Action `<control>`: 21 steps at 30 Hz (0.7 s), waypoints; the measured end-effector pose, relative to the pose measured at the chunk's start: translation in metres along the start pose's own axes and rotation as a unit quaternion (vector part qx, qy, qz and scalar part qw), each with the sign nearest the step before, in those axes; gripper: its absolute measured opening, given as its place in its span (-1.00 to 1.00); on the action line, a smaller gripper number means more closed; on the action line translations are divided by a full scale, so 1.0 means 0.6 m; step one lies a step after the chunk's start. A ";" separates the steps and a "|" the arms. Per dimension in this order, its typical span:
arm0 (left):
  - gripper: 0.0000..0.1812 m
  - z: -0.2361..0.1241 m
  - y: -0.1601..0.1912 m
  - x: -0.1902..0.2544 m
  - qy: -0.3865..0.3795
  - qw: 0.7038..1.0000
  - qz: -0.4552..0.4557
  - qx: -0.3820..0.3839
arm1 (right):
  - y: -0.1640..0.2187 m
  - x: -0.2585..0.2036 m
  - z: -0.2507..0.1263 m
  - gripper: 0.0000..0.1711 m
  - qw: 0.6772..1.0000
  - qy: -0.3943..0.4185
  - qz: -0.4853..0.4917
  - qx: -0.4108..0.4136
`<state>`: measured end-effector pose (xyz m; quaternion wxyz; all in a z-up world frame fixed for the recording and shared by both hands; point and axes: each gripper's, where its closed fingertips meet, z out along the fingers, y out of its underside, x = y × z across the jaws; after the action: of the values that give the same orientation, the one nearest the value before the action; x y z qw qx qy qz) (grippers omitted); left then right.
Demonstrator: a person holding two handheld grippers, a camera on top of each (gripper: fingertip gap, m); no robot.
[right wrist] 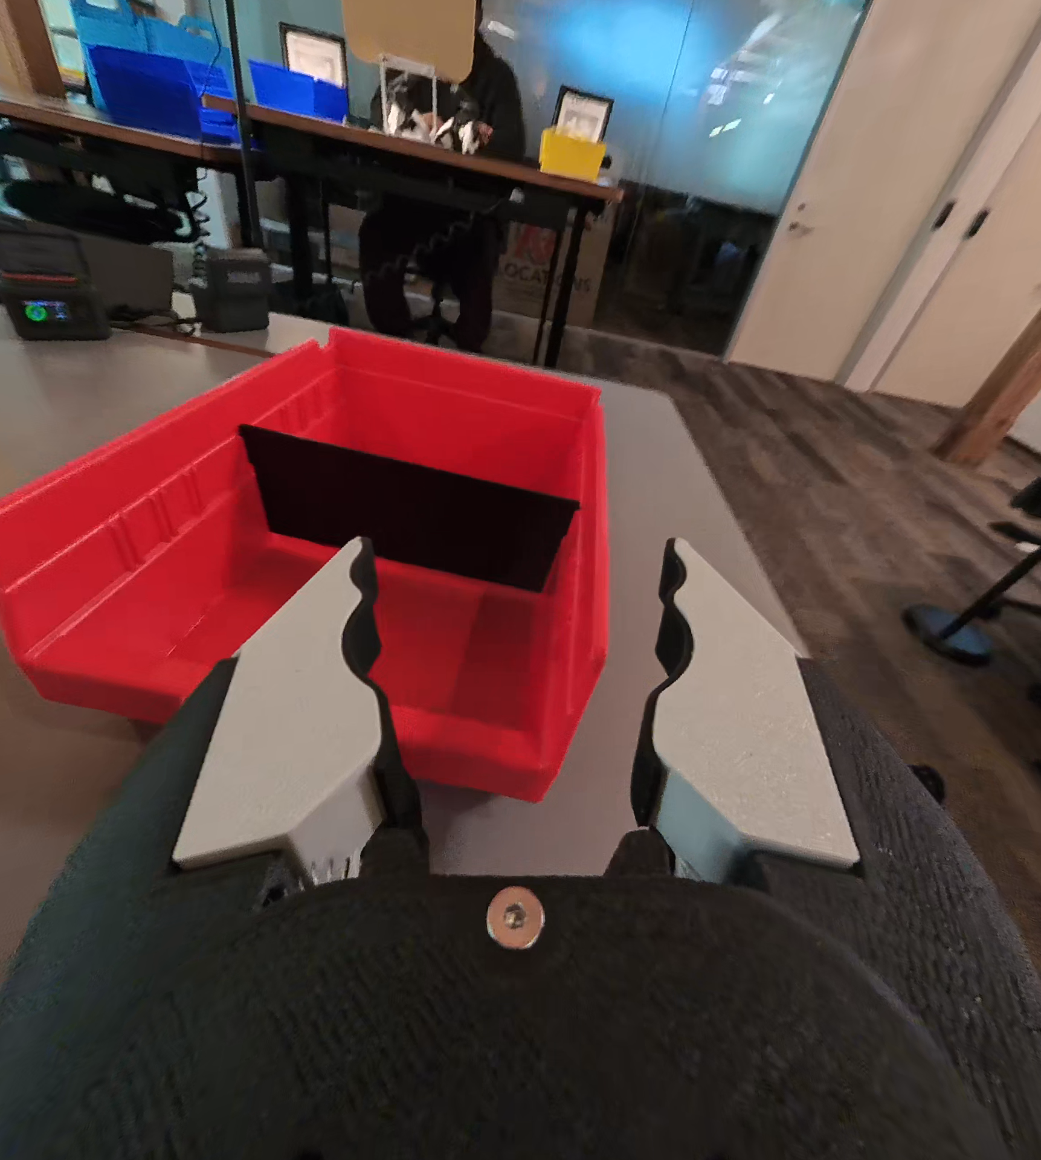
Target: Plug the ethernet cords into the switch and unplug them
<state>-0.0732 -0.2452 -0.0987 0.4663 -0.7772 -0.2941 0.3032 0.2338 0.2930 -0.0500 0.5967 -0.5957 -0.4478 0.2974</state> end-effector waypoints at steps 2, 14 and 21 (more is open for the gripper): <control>-0.35 0.002 0.002 -0.002 0.000 1.000 0.003 0.003 | 0.023 -0.014 0.013 0.05 0.999 -0.022 0.013 -0.031; -0.33 0.007 0.010 -0.009 0.014 1.000 -0.023 0.007 | 0.052 -0.008 0.024 -0.20 0.997 -0.016 0.008 -0.070; -0.34 0.008 0.012 -0.009 0.013 1.000 -0.021 0.002 | 0.071 0.007 0.030 -0.28 0.996 -0.002 0.014 -0.092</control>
<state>-0.0793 -0.2496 -0.1062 0.4782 -0.7735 -0.3040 0.2840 0.2274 0.3097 -0.0925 0.5346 -0.6535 -0.4662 0.2642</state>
